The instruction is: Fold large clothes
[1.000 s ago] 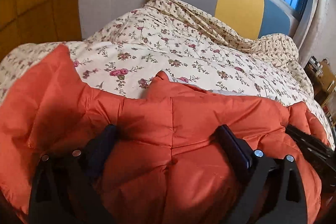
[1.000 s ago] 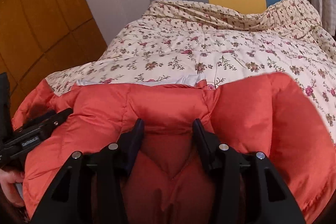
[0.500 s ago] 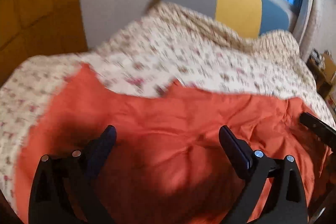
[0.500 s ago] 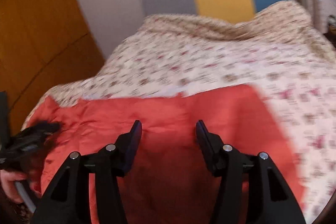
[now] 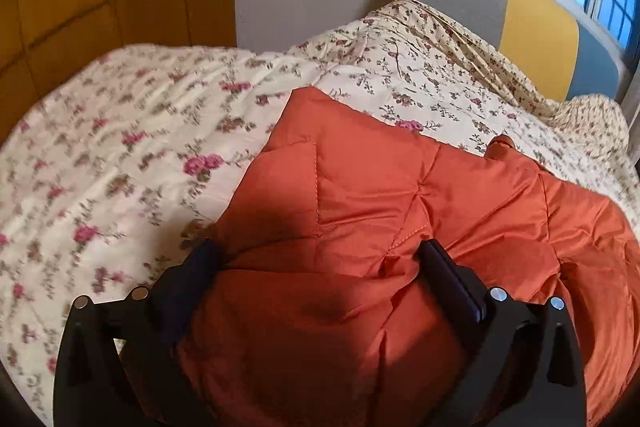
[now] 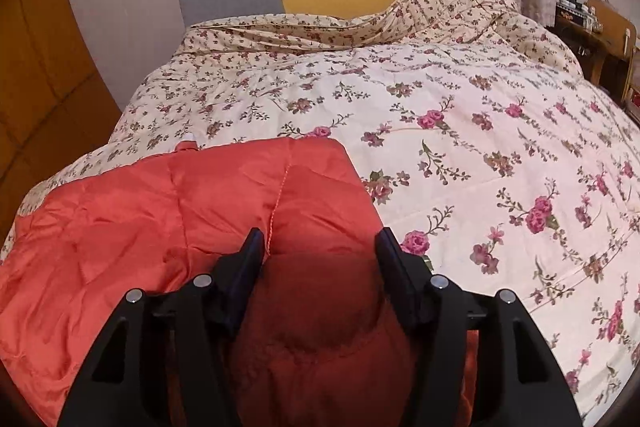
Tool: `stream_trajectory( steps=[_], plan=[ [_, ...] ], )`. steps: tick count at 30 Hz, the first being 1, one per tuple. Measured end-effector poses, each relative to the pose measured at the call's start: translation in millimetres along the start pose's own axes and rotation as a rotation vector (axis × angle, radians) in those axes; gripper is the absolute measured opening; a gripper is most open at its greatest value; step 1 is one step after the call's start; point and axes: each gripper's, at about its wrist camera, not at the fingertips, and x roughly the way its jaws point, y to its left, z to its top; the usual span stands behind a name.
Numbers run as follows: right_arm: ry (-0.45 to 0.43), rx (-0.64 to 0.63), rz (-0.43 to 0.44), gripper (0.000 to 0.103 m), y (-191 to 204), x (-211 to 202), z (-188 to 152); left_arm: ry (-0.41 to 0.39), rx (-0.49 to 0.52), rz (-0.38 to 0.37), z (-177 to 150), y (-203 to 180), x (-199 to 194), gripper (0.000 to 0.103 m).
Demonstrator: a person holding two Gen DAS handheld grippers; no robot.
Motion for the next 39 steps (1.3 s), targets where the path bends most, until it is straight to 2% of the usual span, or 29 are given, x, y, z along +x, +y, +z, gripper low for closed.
stream_trajectory(
  steps=[4,7,11,14,17,21,26,30,31,33,34,36,37,39],
  plan=[
    [0.013,-0.01,-0.011,0.059,3,3,1,0.01,0.002,-0.002,-1,-3,0,0.1],
    [0.011,-0.046,-0.041,0.06,10,-7,3,0.005,0.045,0.021,-6,-7,-18,0.1],
    [-0.033,-0.099,-0.043,0.065,27,-41,-7,-0.1,0.036,-0.019,-32,-4,-66,0.1],
    [-0.054,-0.136,-0.019,0.068,43,-69,-22,-0.137,0.013,-0.05,-56,1,-96,0.1],
    [-0.057,-0.153,0.018,0.069,60,-90,-40,-0.148,-0.039,-0.078,-78,10,-115,0.1],
    [-0.058,-0.17,0.053,0.069,79,-113,-65,-0.161,-0.162,-0.118,-104,31,-134,0.1],
    [-0.044,-0.177,0.102,0.069,97,-129,-86,-0.171,-0.218,-0.146,-126,43,-154,0.1],
    [-0.038,-0.197,0.144,0.069,110,-140,-104,-0.148,-0.268,-0.156,-140,54,-160,0.099],
    [-0.035,-0.199,0.155,0.066,113,-142,-108,-0.136,-0.278,-0.164,-144,56,-161,0.098],
    [-0.027,-0.205,0.185,0.06,119,-146,-117,-0.111,-0.295,-0.184,-150,59,-160,0.088],
    [-0.023,-0.213,0.202,0.051,123,-148,-122,-0.103,-0.3,-0.193,-151,60,-160,0.086],
    [-0.019,-0.241,0.234,0.04,131,-151,-132,-0.083,-0.31,-0.224,-154,61,-157,0.082],
    [-0.014,-0.258,0.254,0.03,135,-152,-136,-0.075,-0.315,-0.243,-156,61,-155,0.082],
    [0.0,-0.278,0.284,0.02,141,-150,-143,-0.067,-0.324,-0.265,-156,61,-153,0.082]
  ],
)
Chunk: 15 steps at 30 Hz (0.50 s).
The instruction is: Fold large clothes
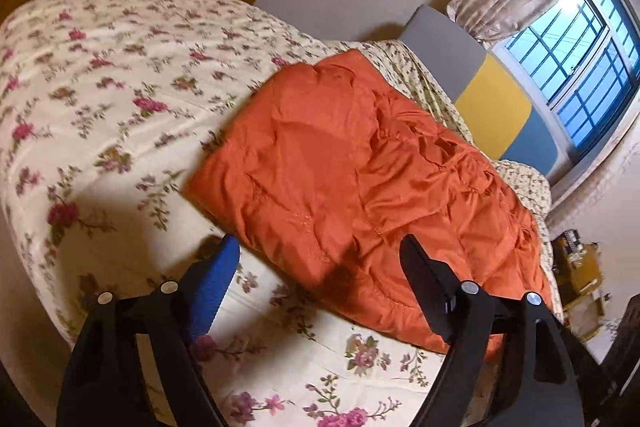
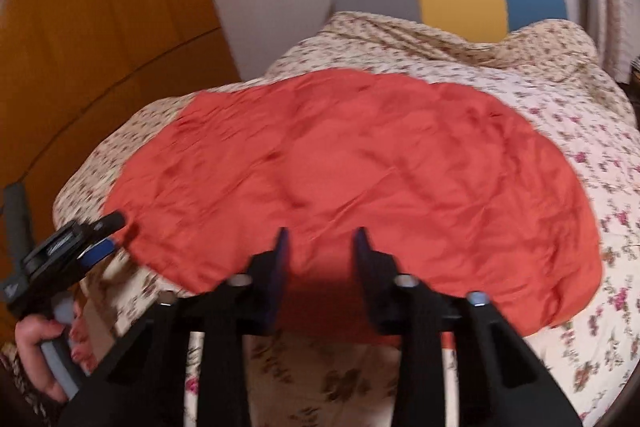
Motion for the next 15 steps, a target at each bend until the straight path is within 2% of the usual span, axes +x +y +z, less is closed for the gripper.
stream_trajectory(
  steps=[4,7,11,13,15],
  plan=[
    [0.02,-0.013,0.01,0.016,6,10,-7,0.038,-0.036,-0.068,-1,2,9,0.082],
    [0.043,0.004,0.022,0.016,6,23,-8,0.048,-0.041,-0.076,-3,3,17,0.082],
    [0.089,-0.044,-0.002,0.016,8,44,-18,0.028,-0.034,-0.091,0,1,22,0.082],
    [0.079,-0.1,-0.016,0.016,11,51,-25,0.01,-0.06,-0.104,0,3,25,0.082],
    [0.067,-0.1,-0.01,0.016,9,52,-30,-0.008,-0.079,-0.112,2,4,27,0.082]
  ],
)
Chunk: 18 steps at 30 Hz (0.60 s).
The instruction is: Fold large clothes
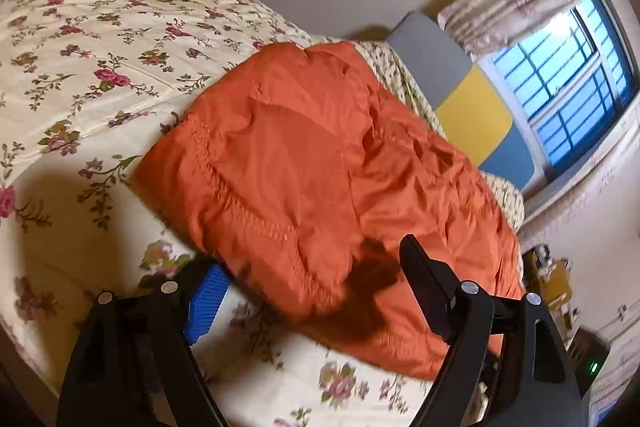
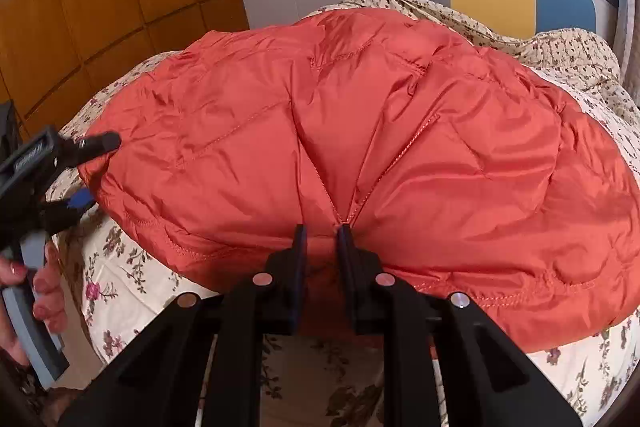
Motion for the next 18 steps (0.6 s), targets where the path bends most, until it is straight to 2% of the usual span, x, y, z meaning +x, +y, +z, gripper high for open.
stream_trajectory(
  steps=[3,4,6,9,14,18],
  plan=[
    [-0.004,0.012,0.01,0.016,-2,1,-2,-0.03,-0.012,0.005,2,-2,5,0.081],
    [-0.006,0.01,0.009,0.016,-2,1,-2,-0.038,-0.02,0.011,3,-2,7,0.078],
    [-0.009,0.011,0.013,0.016,-3,1,-3,-0.047,-0.062,0.02,4,1,10,0.061],
    [-0.018,0.012,0.017,0.016,-3,0,-4,-0.065,-0.145,0.004,6,7,13,0.05],
    [-0.023,0.018,0.028,0.016,-5,0,-5,-0.067,-0.193,-0.042,9,9,12,0.026],
    [-0.024,0.025,0.033,0.016,-7,-1,-6,-0.114,-0.129,-0.037,15,-10,-3,0.018]
  ],
)
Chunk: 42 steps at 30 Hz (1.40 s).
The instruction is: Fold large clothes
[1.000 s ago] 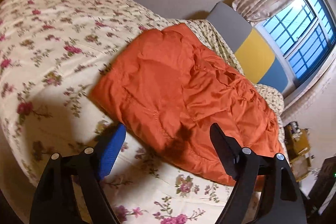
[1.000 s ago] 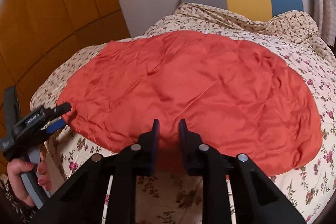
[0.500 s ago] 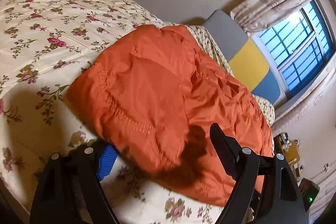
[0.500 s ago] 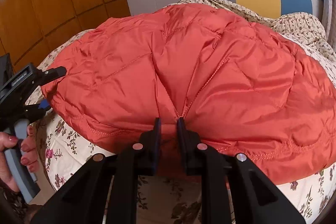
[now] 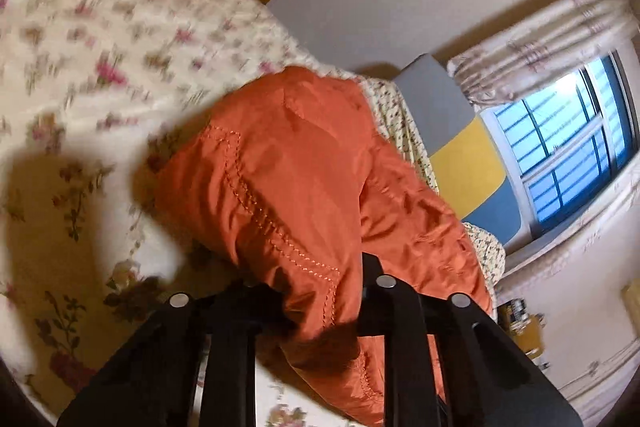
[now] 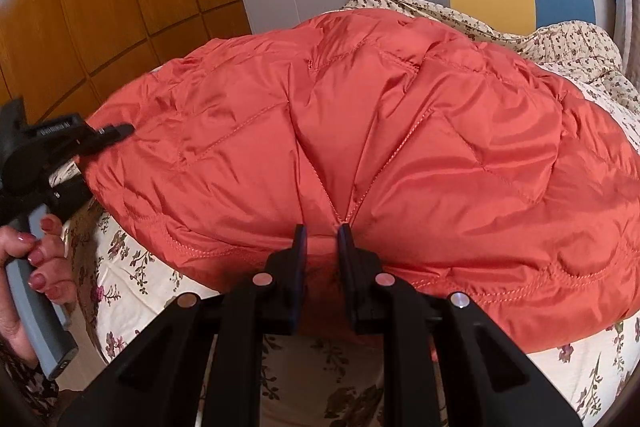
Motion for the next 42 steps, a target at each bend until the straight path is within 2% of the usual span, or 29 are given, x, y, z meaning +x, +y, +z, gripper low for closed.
stream_trajectory(
  steps=[7,11,14,16,19,21,23,28,30,33,35,39,42],
  plan=[
    [-0.003,0.028,0.013,0.016,-5,0,-2,-0.084,0.249,-0.087,-1,-74,-30,0.018],
    [0.003,0.065,0.036,0.015,-13,1,0,-0.096,0.4,-0.148,-11,-118,-41,0.018],
    [0.015,0.096,0.059,0.015,-19,2,3,-0.096,0.562,-0.171,-28,-153,-46,0.018],
    [0.026,0.135,0.098,0.015,-26,0,7,-0.107,0.64,-0.171,-38,-170,-49,0.018],
    [0.016,0.261,0.184,0.018,-49,-15,12,-0.118,0.71,-0.163,-46,-186,-49,0.018],
    [-0.042,0.288,0.153,0.022,-62,-34,15,-0.12,0.733,-0.151,-49,-193,-49,0.018],
    [-0.08,0.29,0.108,0.023,-74,-52,15,-0.119,0.742,-0.146,-50,-196,-47,0.018],
    [-0.127,0.351,-0.108,0.024,-115,-92,3,-0.139,0.807,-0.129,-57,-207,-45,0.018],
    [-0.127,0.377,-0.164,0.024,-129,-97,-3,-0.144,0.845,-0.135,-64,-214,-46,0.018],
    [-0.062,0.427,-0.149,0.022,-144,-84,-15,-0.151,0.902,-0.143,-77,-226,-44,0.018],
    [-0.064,0.431,-0.135,0.022,-147,-82,-18,-0.156,0.952,-0.142,-87,-237,-43,0.018],
    [-0.122,0.49,-0.069,0.025,-152,-99,-20,-0.158,1.075,-0.122,-112,-257,-38,0.018],
    [-0.165,0.521,-0.086,0.026,-161,-120,-23,-0.139,1.115,-0.136,-127,-267,-32,0.018]
  ],
)
